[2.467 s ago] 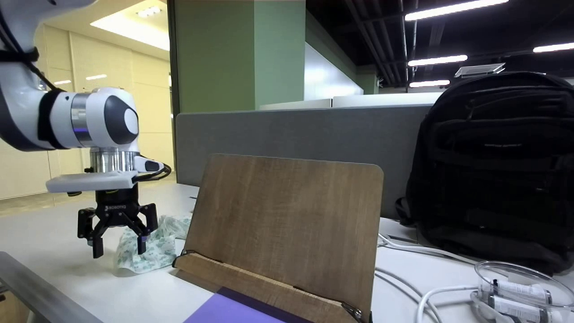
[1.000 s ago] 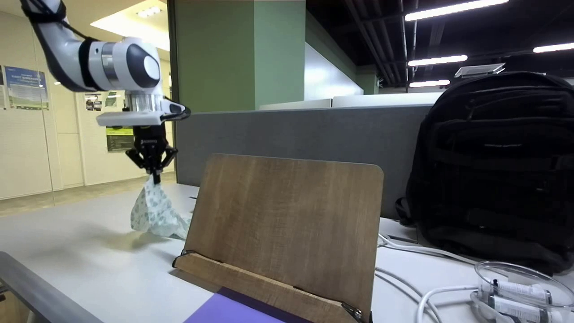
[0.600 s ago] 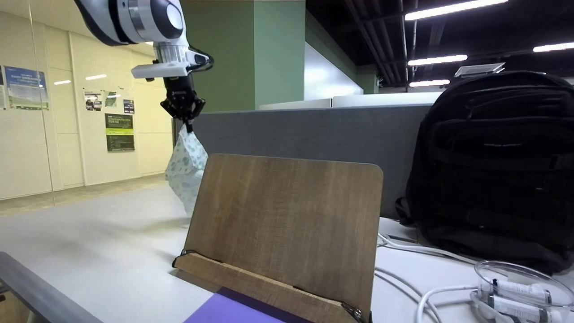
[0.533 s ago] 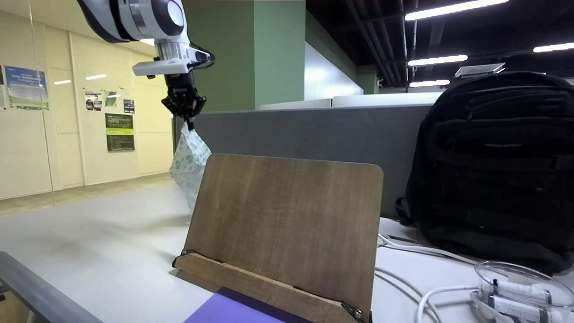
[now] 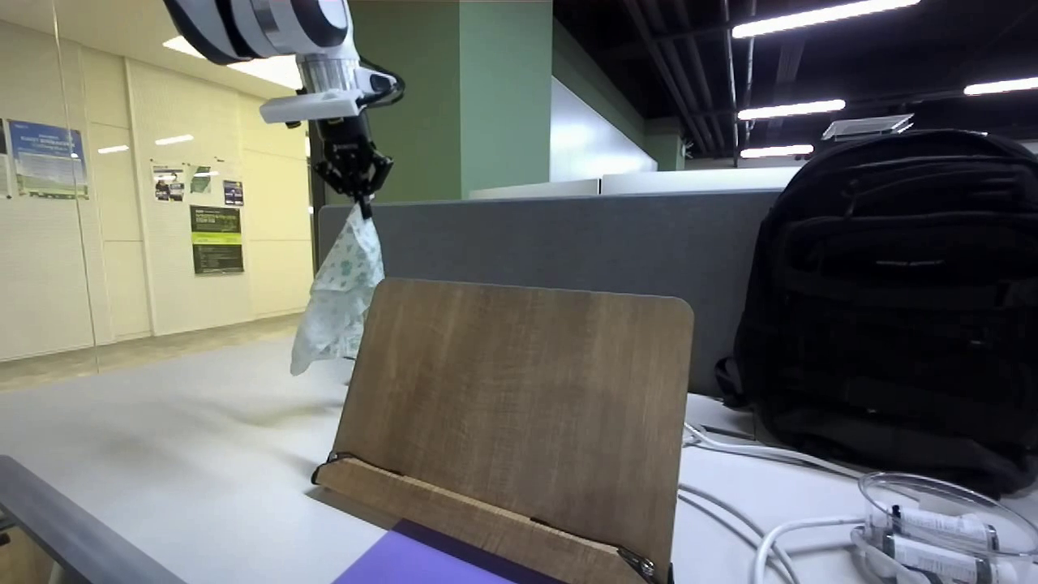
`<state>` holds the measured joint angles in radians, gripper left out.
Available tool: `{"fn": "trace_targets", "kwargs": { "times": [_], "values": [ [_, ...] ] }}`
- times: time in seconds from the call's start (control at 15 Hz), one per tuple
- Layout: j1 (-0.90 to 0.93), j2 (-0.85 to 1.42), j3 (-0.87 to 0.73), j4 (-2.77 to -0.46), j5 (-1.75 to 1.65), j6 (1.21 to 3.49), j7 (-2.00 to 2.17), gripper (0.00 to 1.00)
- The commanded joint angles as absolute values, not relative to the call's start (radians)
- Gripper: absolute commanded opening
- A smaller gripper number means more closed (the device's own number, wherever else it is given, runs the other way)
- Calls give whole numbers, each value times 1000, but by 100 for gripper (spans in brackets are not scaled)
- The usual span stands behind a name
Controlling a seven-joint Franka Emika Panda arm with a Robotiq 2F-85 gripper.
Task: Put the towel on top of the wooden board
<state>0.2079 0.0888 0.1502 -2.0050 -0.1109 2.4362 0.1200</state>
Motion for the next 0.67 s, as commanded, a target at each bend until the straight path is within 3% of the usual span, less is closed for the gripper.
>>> {"fn": "trace_targets", "kwargs": {
  "times": [0.0,0.6],
  "values": [
    [157,5,108,-1966,-161,2451,169,0],
    [2,-135,31,-1976,-306,2376,198,0]
  ]
}}
